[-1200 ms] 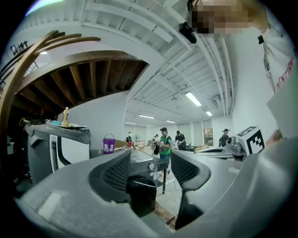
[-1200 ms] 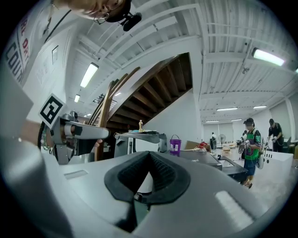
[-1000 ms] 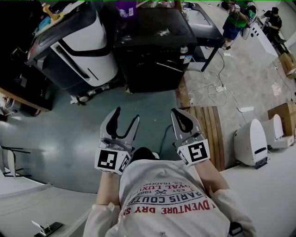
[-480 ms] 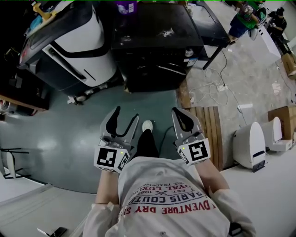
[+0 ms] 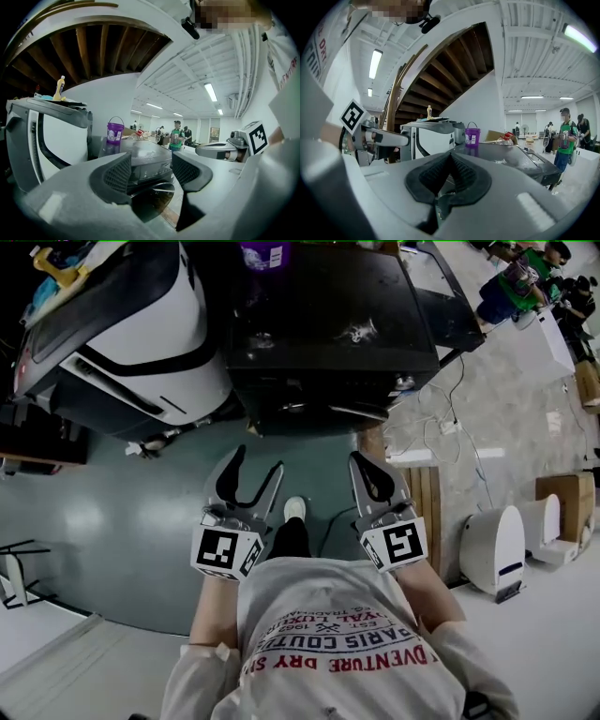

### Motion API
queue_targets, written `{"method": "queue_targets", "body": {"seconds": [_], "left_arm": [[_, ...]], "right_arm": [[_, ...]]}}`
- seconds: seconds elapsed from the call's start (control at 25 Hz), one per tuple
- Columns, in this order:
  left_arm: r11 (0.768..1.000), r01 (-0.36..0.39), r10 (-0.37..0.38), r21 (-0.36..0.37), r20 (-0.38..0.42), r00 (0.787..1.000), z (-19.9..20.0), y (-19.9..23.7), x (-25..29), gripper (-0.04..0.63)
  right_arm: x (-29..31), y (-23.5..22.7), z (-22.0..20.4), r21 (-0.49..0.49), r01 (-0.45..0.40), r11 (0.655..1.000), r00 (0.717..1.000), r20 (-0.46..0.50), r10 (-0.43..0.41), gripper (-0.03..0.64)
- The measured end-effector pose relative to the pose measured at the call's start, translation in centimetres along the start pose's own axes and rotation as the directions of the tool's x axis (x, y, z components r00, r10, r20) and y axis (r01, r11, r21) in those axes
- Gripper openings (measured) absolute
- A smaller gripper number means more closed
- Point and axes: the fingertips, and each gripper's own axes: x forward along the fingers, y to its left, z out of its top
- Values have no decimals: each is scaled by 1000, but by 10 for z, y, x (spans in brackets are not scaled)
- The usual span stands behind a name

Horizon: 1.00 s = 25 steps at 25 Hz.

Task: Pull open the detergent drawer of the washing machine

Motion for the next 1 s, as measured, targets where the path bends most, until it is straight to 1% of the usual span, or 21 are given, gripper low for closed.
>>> {"method": "queue_targets", "body": {"seconds": [0.16,0.32,0.44,0.56,0.72,0.8,0.84,0.88,0.92,1.0], "left_arm": [[1000,-7,6,-10,-35,999,-11,34,44,268],[997,6,-11,-71,-74,997,-33,53,78,270],[990,20,-34,-139,-94,995,-53,61,98,270],[969,19,-41,-248,-86,995,-76,66,110,270],[928,5,-39,-372,-84,996,-111,74,124,270],[900,10,-45,-435,-71,997,-126,78,133,281],[881,13,-48,-474,-62,997,-132,80,137,281],[856,16,-51,-517,-54,997,-139,82,142,281],[827,18,-51,-562,-44,998,-145,85,147,281],[762,23,-43,-647,-15,999,-160,93,157,281]], "right_arm": [[51,-23,-4,-1,-8,1000,1000,-10,8,2],[88,-41,-12,-6,-16,1000,1000,-13,16,2],[108,-53,-22,4,-23,1000,1000,-17,23,2],[123,-59,-39,16,-42,999,999,-26,43,2],[139,-66,-66,39,-75,996,996,-42,77,2],[146,-68,-79,44,-93,995,994,-46,95,2],[150,-69,-85,36,-102,994,994,-47,103,2],[155,-69,-92,25,-109,994,993,-48,110,2],[159,-69,-97,16,-114,993,992,-49,115,2],[169,-69,-108,19,-116,993,992,-45,116,2]]}}
